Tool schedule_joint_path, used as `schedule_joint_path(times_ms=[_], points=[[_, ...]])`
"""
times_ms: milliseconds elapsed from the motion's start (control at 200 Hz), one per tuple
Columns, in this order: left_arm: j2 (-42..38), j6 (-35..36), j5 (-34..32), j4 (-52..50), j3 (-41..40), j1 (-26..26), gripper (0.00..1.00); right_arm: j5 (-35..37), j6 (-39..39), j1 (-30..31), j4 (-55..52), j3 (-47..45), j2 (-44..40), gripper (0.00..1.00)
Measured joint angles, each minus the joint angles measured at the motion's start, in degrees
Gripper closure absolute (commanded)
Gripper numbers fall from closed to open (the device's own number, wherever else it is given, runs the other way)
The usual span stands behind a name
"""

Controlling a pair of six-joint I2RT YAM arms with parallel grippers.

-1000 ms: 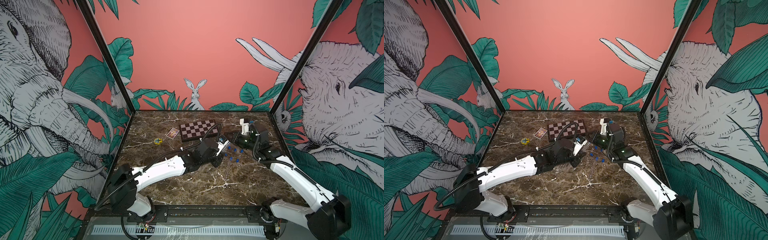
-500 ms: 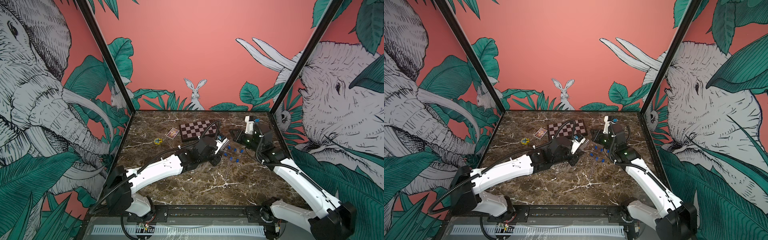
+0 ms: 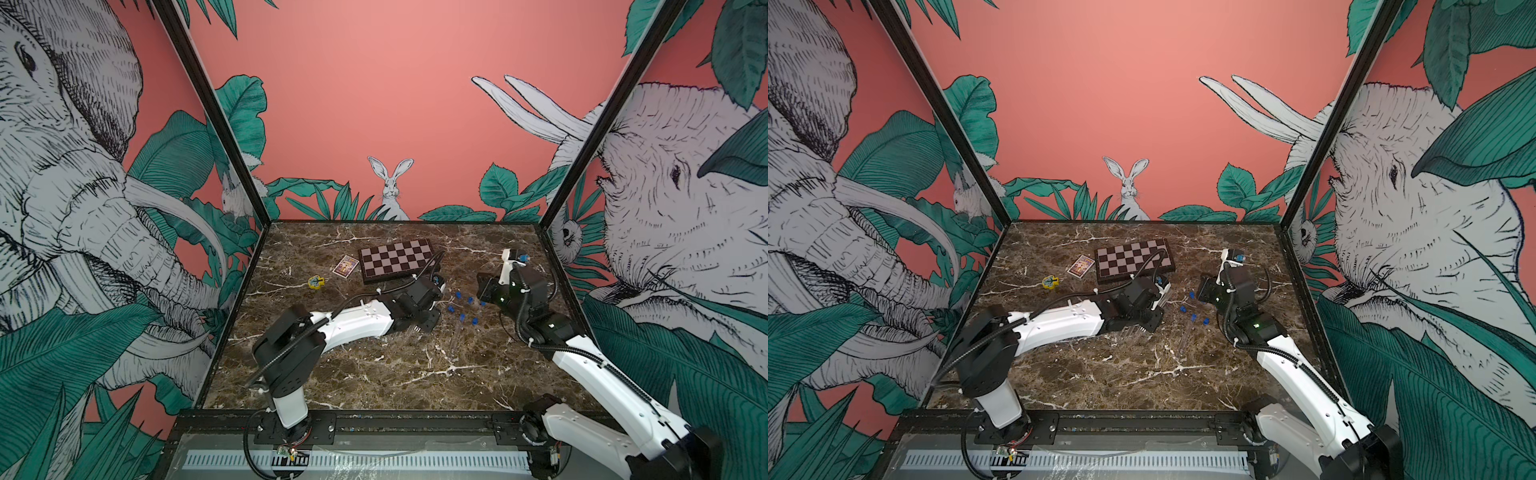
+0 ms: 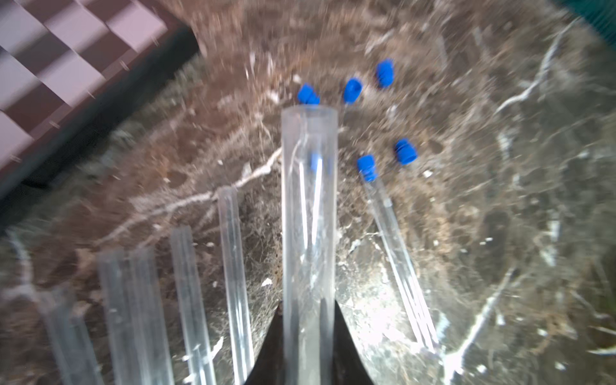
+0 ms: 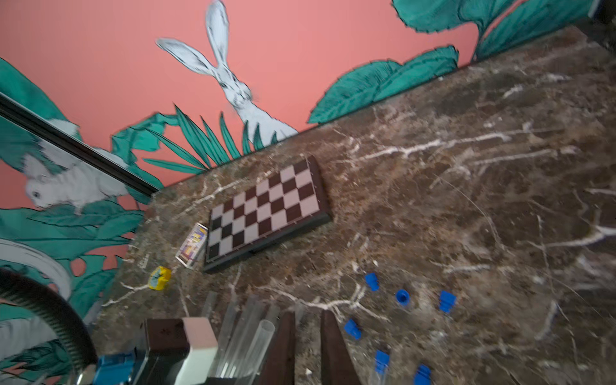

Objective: Remove stoppers from test tubes
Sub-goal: Open the stopper on the test tube, then place the test tube at the center of the board.

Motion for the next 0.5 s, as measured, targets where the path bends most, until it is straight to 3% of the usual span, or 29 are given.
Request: schedule_joint_path(times_ms=[180, 500], points=[[4.52, -1.64, -1.09, -2.23, 2.21, 0.0, 1.0, 0.46, 0.0, -0.63, 0.33, -5.05, 0.2, 1.0], [10.97, -3.58, -2.71, -4.57, 5.14, 0.0, 0.99, 0.68, 0.48, -0.85, 2.78, -5.77, 0.28, 1.0]])
